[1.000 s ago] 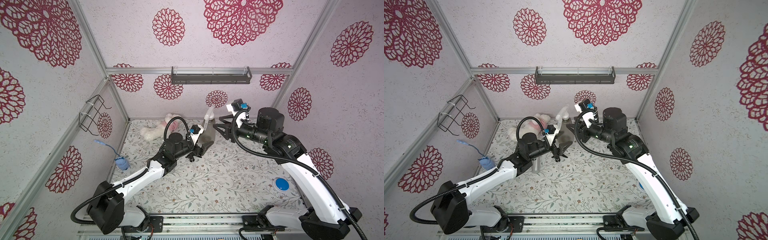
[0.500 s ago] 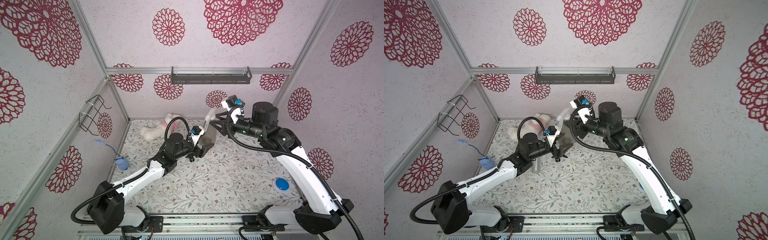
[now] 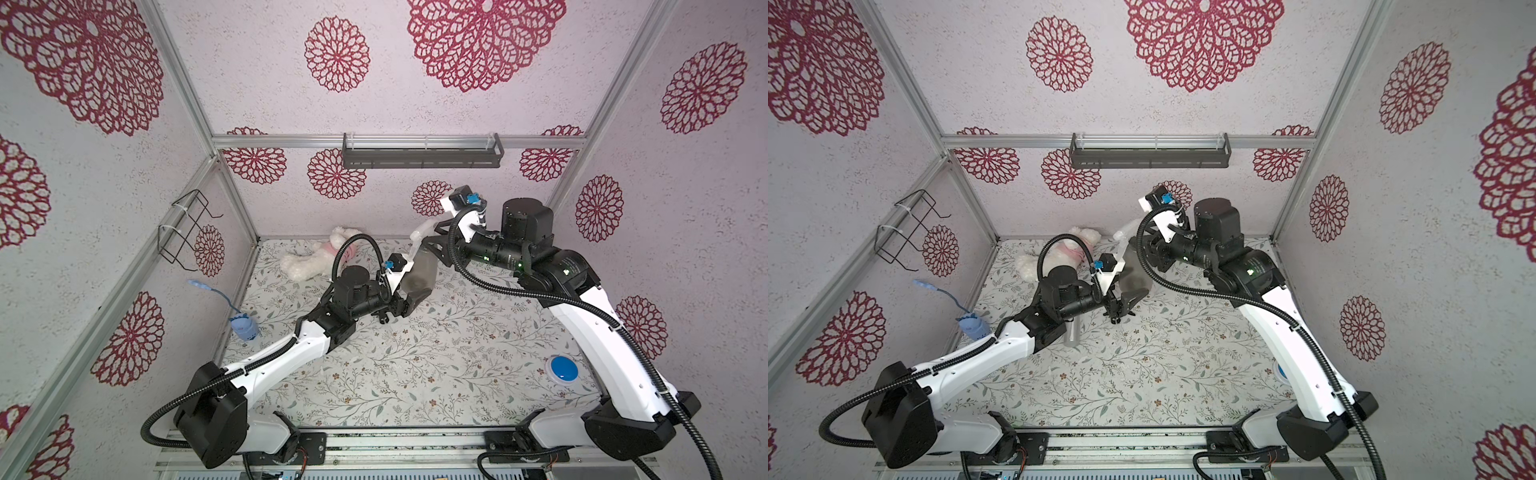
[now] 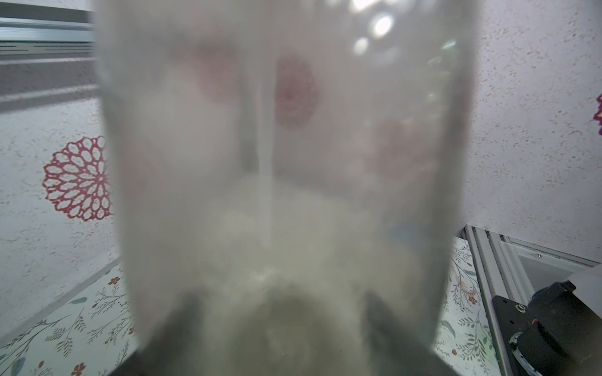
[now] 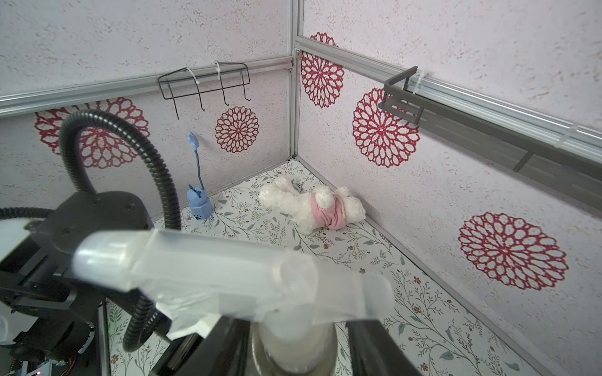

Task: Attach spray nozzles to spray bottles
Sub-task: Insert the spray nozzle into the spray bottle.

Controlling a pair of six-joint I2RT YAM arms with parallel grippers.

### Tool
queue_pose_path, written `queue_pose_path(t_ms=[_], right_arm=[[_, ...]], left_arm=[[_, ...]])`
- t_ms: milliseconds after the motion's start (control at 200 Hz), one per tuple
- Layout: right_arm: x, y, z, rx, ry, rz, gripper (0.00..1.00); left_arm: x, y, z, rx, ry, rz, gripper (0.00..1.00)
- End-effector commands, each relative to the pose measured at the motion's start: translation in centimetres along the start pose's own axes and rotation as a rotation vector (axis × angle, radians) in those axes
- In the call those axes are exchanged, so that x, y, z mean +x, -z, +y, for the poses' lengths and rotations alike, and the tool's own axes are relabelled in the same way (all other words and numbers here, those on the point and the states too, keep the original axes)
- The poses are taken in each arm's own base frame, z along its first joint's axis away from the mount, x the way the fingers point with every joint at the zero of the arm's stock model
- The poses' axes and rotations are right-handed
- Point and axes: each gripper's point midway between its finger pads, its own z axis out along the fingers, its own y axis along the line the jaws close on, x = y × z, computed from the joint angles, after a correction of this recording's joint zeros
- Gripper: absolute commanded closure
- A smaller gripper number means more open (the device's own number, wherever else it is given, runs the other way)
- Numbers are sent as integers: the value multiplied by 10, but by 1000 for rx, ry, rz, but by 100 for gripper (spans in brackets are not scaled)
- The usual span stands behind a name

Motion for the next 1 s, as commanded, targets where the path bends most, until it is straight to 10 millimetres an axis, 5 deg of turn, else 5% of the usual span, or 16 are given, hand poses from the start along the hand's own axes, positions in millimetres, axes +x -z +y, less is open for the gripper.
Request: queue_pose_path(t_ms=[0, 300, 996], right_arm=[[-15, 6, -4, 20, 21, -42, 55], [-3, 11, -2, 31, -46, -59, 69], [-13, 32, -11, 83, -284, -383, 73]], left_arm=[[-11, -3, -2, -3, -42, -16, 46], [-21, -1, 8, -72, -68, -45, 47], [-34, 3, 13, -113, -57, -116, 47]])
